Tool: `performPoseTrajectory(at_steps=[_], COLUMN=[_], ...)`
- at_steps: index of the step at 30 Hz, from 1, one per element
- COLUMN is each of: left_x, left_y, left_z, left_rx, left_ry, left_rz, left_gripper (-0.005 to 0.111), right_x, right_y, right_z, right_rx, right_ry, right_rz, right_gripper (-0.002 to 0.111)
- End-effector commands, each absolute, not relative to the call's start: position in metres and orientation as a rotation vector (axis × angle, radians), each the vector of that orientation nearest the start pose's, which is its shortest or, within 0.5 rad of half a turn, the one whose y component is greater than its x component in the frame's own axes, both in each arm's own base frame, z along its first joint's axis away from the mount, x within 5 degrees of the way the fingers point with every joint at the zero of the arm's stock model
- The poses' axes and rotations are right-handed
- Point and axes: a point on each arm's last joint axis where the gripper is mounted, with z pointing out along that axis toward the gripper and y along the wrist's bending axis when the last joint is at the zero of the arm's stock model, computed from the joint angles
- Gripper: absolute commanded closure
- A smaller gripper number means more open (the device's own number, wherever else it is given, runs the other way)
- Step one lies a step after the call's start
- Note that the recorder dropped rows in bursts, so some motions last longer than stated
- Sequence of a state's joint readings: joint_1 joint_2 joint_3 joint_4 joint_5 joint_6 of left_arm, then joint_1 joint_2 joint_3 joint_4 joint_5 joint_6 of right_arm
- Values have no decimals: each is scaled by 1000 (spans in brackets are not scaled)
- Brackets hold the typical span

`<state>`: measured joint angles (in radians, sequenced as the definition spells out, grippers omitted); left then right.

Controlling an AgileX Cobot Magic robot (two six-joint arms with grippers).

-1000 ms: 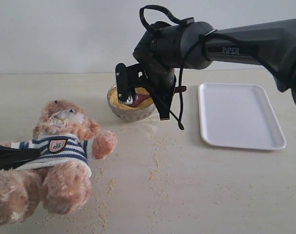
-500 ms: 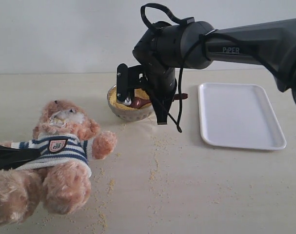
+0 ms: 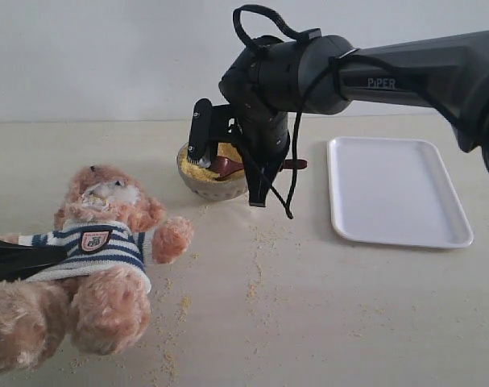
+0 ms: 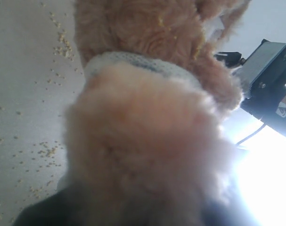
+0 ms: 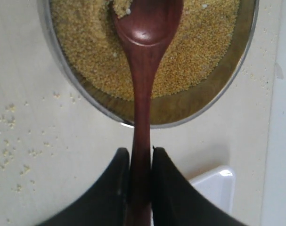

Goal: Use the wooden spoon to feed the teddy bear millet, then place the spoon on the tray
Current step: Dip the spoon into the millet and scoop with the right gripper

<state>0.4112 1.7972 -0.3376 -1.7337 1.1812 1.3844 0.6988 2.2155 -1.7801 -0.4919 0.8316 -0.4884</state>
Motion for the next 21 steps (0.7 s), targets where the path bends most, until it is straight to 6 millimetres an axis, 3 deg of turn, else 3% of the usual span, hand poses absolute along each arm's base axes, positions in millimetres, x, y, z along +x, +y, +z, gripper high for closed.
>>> performPoseTrajectory(at_steps=[1,10,21], left_x=[211,211,211], left_y=[-1,-1,-1], left_z=[120,120,120], left_rx=[-689,-681,-675], left_ry=[2155,2155,2155], left_rz=[-1560,-1557,-1554], left_gripper=[102,102,102], right_x=[388,388,379], right_y=[287,286,282], right_z=[184,188,210], right_rx=[-1736,-1626,-1498], right_ry=[2027,2097,2197], right_rz=[-476,-434,-363], right_gripper=[109,109,109])
